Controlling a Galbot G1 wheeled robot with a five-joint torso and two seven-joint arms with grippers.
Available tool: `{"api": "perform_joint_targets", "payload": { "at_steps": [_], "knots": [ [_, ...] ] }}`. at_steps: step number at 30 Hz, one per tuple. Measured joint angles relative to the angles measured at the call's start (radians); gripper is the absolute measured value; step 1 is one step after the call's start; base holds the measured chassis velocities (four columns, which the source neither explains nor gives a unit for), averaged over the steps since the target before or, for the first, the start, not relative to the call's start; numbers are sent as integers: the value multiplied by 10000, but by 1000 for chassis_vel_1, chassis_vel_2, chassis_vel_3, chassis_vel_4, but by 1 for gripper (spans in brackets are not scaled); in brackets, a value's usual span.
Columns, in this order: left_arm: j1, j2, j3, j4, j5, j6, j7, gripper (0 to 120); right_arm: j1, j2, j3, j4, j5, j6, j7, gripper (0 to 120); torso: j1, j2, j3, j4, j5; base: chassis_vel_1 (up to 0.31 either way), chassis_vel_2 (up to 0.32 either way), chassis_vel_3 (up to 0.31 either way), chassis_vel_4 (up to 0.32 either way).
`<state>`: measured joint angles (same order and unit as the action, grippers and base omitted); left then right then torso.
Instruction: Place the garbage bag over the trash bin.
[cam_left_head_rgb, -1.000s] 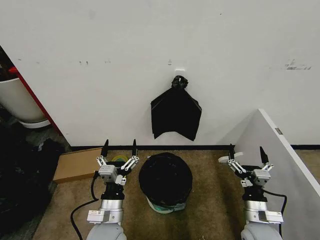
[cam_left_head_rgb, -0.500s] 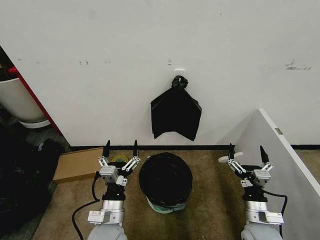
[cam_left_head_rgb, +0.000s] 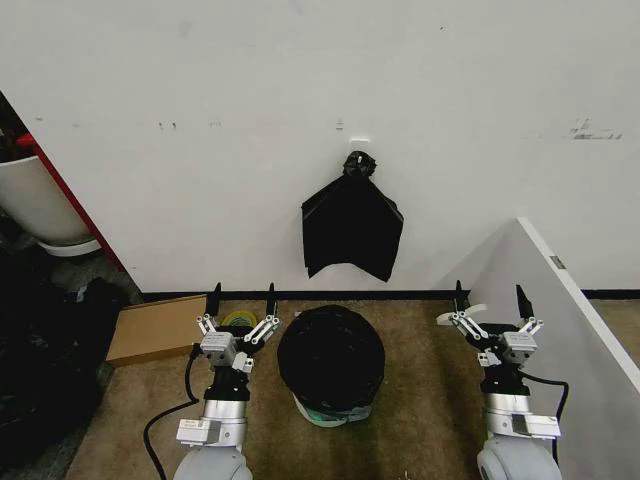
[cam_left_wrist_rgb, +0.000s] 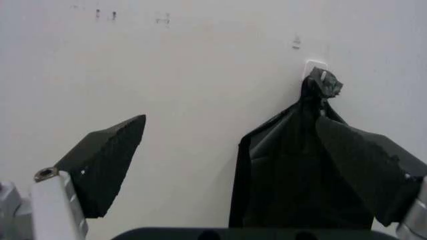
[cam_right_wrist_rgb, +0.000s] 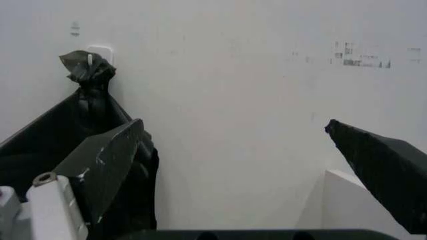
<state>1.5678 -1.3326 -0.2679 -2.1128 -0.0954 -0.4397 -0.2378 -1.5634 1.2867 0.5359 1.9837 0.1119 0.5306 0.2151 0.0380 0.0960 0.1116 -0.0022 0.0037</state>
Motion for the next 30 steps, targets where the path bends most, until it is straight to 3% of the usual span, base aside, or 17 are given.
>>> {"api": "perform_joint_targets", "payload": {
  "at_steps": [17,30],
  "knots": [
    [-61,60,-15,57,-110,4,35,100,200,-83,-101,-96,59,59,-6,100,0,0,0,0,0,0,0,0,0],
    [-106,39,-15,87,-130,-5,54,100,124,-140,18,-214,133,586,-1032,100,0,0,0,0,0,0,0,0,0]
  ]
}}
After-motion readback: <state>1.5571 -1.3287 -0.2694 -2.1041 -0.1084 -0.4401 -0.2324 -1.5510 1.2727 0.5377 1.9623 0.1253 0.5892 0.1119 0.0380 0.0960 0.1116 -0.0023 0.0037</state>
